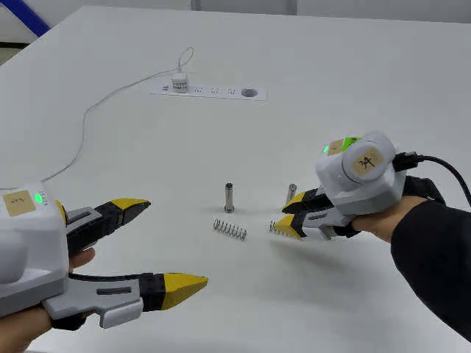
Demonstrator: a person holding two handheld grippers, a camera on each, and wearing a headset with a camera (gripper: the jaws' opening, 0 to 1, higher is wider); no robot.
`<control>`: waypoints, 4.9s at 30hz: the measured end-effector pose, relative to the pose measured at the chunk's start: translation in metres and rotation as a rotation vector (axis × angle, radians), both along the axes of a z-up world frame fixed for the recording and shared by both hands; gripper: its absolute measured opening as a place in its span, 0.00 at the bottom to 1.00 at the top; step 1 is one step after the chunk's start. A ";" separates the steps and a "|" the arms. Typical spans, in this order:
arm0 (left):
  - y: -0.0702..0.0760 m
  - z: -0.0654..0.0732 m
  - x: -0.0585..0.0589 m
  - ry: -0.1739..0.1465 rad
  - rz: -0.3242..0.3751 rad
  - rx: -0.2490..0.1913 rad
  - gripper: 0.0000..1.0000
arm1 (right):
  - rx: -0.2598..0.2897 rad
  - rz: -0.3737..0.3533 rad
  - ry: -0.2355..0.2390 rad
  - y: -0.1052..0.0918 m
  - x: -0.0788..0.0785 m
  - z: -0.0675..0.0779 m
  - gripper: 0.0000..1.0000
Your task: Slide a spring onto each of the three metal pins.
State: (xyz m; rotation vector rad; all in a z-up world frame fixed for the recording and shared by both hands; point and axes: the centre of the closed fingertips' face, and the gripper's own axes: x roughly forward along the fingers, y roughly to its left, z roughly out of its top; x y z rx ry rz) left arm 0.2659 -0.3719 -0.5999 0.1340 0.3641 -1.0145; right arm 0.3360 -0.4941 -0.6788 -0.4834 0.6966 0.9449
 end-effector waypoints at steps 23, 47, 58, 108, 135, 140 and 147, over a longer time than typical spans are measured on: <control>0.003 -0.002 0.002 0.006 0.015 -0.004 0.83 | -0.145 0.098 0.095 0.008 0.003 -0.030 0.12; -0.002 0.001 -0.001 -0.002 -0.007 0.003 0.82 | -0.050 -0.018 0.034 -0.014 -0.004 0.000 0.12; -0.003 0.002 -0.002 -0.003 -0.014 0.006 0.82 | 0.013 -0.103 0.006 -0.030 -0.008 0.012 0.12; 0.000 0.003 0.000 -0.009 0.001 0.002 0.83 | 0.175 -0.237 -0.104 -0.029 0.031 0.071 0.12; 0.001 -0.002 0.000 0.009 0.003 0.007 0.83 | 0.138 -0.265 -0.041 -0.033 0.036 0.025 0.12; 0.002 -0.003 0.000 0.010 0.007 0.008 0.83 | 0.123 -0.264 -0.031 -0.033 0.036 0.017 0.12; 0.001 -0.002 0.000 0.008 0.005 0.008 0.83 | 0.109 -0.264 -0.028 -0.034 0.032 0.016 0.10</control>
